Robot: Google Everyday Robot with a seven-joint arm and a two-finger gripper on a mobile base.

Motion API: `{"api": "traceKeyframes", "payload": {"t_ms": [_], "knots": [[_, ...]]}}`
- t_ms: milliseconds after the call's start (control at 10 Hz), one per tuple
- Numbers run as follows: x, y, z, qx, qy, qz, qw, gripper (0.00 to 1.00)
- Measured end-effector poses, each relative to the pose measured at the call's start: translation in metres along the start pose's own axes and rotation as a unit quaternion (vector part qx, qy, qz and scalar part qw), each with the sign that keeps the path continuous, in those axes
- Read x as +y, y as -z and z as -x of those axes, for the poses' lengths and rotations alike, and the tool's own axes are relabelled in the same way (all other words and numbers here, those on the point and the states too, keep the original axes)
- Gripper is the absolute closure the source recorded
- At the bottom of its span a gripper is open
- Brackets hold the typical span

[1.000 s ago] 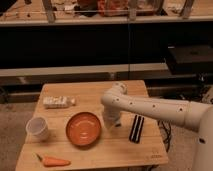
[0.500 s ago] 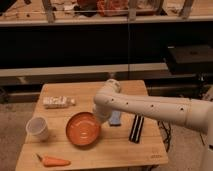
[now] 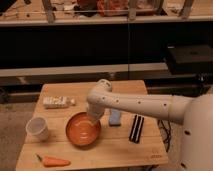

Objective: Push the ceramic bowl across the table

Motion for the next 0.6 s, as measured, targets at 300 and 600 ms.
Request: {"api": "traceKeyframes", "payload": {"t_ms": [300,600], "knots": [[-0.015,-0.023,0.003,-0.008,0.000,0.018,0.9998,1.00],[-0.001,-0.014,-0.007,-0.012,-0.007,0.012,0.9998,1.00]]}}
